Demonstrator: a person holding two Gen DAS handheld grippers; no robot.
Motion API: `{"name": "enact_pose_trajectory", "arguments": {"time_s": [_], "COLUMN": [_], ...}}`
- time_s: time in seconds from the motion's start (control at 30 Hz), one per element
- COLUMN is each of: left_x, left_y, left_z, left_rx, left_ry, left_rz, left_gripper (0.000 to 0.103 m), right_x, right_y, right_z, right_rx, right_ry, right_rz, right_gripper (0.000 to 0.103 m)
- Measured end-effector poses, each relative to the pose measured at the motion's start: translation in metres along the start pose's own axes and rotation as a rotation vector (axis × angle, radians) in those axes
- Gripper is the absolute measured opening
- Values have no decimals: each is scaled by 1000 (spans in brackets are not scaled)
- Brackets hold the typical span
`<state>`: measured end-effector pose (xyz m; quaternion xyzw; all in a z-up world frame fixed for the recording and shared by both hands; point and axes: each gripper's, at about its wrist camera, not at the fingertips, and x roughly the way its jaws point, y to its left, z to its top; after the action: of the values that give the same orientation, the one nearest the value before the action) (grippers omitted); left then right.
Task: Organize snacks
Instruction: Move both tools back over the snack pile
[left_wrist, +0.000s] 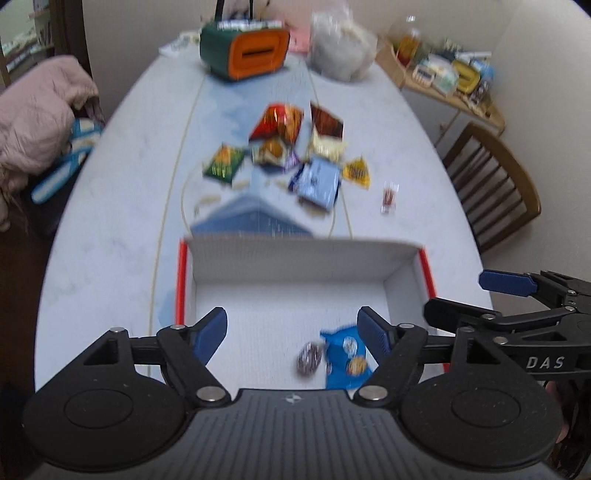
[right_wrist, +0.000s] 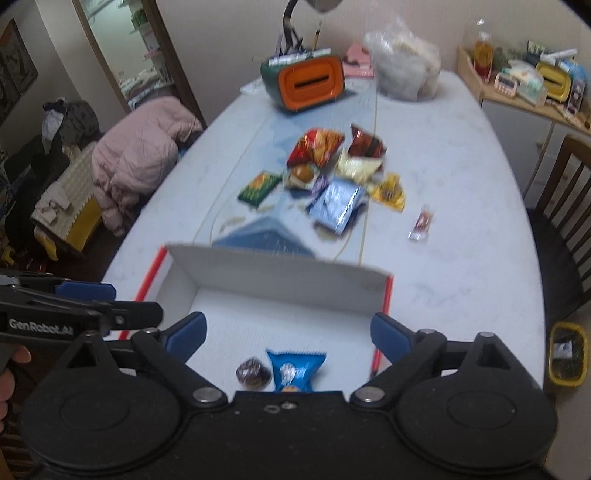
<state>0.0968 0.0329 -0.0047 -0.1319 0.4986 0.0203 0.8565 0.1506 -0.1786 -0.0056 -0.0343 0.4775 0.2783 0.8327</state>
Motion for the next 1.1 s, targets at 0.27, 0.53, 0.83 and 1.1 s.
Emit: {"name": "enact_pose_trajectory", "arguments": {"time_s": [0.27, 0.53, 0.83, 1.1], "left_x": [-23, -29, -4, 78], "left_y": [-5, -32, -75, -94], "left_z": [44, 93, 152, 188], "left_rx": [24, 109, 218, 233], "left_ry": [-75, -128, -133, 3], "left_rz": [29, 72, 85, 116], "left_gripper": [77, 77, 77, 77], "right_x": [-20, -28, -14, 35], "right_y": [-19, -51, -91, -132], "right_z": [39, 76, 112, 128], "right_rx": [-19, 5, 40, 93], "right_ry": [-53, -75, -68, 5], "right_rz": [-43, -76, -118, -151], "right_gripper": [101, 101, 101, 101]}}
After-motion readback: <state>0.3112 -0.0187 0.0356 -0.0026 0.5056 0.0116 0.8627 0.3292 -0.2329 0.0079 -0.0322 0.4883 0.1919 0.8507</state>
